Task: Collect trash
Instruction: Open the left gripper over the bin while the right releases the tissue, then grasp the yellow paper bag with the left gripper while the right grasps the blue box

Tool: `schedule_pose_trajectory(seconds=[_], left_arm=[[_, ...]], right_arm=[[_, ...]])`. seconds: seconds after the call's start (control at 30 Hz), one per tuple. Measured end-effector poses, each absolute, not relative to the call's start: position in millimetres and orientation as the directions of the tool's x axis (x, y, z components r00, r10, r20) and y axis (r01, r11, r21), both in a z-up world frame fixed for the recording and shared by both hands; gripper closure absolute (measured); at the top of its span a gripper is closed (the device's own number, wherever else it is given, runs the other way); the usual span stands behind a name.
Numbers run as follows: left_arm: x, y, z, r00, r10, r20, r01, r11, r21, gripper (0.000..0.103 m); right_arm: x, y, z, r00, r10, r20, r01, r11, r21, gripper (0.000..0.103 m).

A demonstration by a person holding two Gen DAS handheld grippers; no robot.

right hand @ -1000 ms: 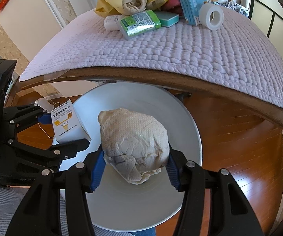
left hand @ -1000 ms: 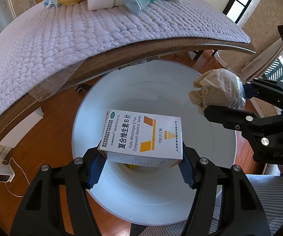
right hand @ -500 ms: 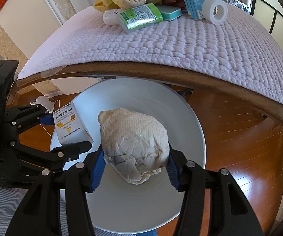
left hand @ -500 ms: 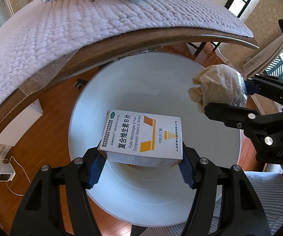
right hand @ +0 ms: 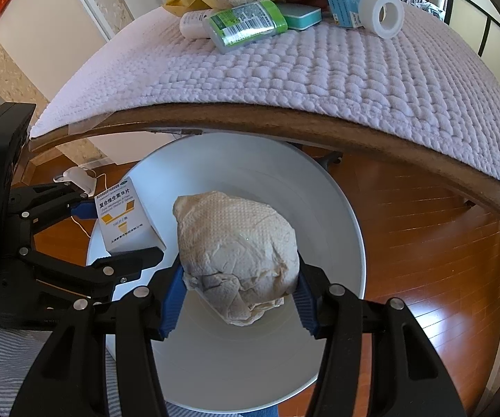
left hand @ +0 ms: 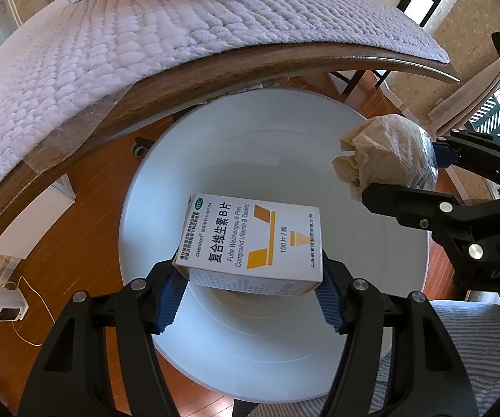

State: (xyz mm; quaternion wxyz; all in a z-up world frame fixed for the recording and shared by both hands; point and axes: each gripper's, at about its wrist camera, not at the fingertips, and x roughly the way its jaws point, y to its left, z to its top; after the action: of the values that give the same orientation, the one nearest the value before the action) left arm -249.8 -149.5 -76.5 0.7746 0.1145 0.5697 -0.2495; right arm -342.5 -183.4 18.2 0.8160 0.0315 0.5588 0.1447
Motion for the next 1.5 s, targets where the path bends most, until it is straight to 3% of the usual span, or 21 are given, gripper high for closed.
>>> schedule_pose_trajectory(seconds=[0.87,0.97,1.37,1.5], left_arm=[[-245,-153,-79,0.218,-0.254,-0.942,0.524,0.845,-0.107,0.037],[-246,-153,-78,0.228,-0.252,-0.94,0.528,0.843,-0.098,0.017],[-245,-146,-69,0.237,-0.257,-0.937,0.524,0.846,-0.099,0.016],[-246,-136,-47,0.219,-0.324,-0.921,0.521,0.836,-0.17,0.016]], right_arm=[[-339,-186,17,0.326,0.271,-0.906,-0.194,0.957,0.216,0.049],[-339,-190,22,0.339,0.257,-0.905,-0.182,0.962,0.205,0.03],[-346,-209,52,0.414,0.216,-0.884,-0.171,0.973,0.158,0.027],[-351,-214,86,0.534,0.145,-0.833,-0.184,0.981,0.053,0.011]])
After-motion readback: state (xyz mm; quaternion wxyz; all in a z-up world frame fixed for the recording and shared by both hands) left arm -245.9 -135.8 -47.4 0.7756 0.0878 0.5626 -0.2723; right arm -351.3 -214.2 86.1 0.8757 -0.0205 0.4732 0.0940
